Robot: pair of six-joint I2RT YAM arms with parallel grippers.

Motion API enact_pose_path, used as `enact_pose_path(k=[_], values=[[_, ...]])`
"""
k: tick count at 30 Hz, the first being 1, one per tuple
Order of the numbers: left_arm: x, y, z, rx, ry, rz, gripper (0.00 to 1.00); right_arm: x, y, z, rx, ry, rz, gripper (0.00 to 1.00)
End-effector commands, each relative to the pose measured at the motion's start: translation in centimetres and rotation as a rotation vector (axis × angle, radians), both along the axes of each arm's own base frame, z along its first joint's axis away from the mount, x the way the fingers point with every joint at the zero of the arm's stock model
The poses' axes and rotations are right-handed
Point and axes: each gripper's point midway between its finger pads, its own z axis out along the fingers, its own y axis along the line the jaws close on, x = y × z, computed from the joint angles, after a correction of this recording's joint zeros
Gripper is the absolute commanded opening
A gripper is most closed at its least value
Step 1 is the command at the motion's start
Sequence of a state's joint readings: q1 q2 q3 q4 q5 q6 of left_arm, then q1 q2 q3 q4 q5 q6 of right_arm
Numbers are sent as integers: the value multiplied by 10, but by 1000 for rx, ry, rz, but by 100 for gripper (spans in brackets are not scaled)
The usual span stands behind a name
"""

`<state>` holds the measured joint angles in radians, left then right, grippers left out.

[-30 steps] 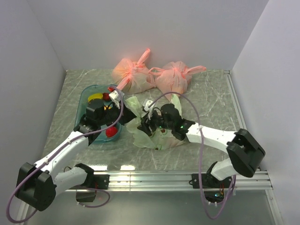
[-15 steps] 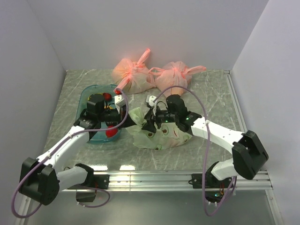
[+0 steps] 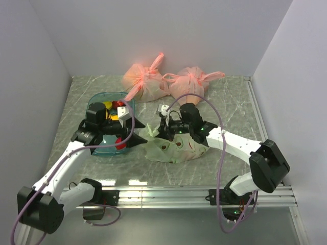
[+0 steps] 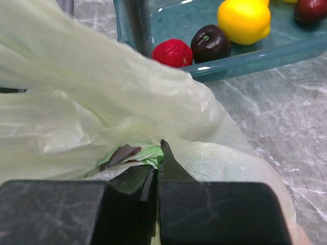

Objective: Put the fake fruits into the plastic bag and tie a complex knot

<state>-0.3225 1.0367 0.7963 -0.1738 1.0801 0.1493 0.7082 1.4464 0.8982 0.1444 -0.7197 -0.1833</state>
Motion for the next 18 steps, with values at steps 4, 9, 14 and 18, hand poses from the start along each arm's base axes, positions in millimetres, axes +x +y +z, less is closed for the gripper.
enact_pose_path(k=[4, 9, 14, 18], values=[[11, 6, -4, -15, -82, 107, 99, 2, 2, 33, 90, -40, -24, 0], [35, -1, -1, -36, -72, 176, 99, 7, 3, 32, 86, -37, -41, 0], [30, -18, 6, -94, -25, 101, 97, 13, 4, 29, 78, -32, -72, 0], [24, -32, 9, -131, 3, 33, 91, 10, 7, 29, 83, -30, -63, 0]])
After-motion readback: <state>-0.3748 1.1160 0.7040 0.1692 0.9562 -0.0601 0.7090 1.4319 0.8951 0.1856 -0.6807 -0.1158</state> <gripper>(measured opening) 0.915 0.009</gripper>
